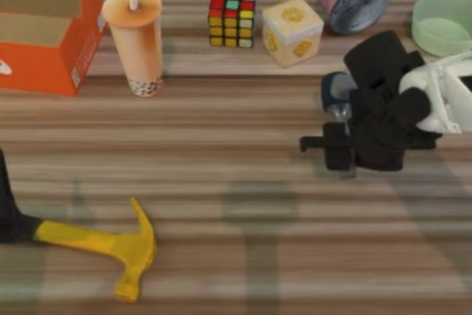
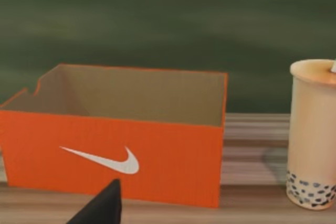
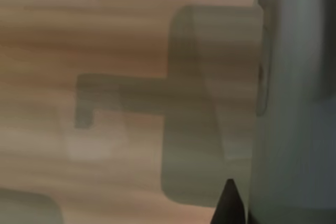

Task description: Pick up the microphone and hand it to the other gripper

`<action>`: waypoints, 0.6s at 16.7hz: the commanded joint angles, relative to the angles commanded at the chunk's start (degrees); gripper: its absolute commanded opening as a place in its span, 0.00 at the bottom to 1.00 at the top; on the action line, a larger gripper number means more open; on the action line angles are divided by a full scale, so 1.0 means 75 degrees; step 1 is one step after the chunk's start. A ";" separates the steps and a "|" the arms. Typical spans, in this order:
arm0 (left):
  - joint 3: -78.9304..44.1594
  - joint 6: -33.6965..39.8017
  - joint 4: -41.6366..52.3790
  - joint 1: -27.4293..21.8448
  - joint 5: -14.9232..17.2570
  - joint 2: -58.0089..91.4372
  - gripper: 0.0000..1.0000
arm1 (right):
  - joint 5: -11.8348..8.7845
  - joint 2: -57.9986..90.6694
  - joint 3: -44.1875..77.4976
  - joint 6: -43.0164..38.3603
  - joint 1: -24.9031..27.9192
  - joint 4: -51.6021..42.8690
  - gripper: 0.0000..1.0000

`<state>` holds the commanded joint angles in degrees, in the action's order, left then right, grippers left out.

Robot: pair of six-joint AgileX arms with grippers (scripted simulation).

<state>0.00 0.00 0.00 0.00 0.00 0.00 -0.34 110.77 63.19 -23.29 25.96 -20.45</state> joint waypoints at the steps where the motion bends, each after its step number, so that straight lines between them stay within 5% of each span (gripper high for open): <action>1: 0.0000 0.0000 0.0000 0.0000 0.0000 0.0000 1.00 | -0.0148 -0.0105 -0.0141 0.0170 0.0001 0.0562 0.00; 10: 0.0000 0.0000 0.0000 0.0000 0.0000 0.0000 1.00 | -0.1685 -0.1468 -0.1852 0.2031 -0.0007 0.6727 0.00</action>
<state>0.00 0.00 0.00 0.00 0.00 0.00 -12.97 99.76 49.30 -8.06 25.91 30.00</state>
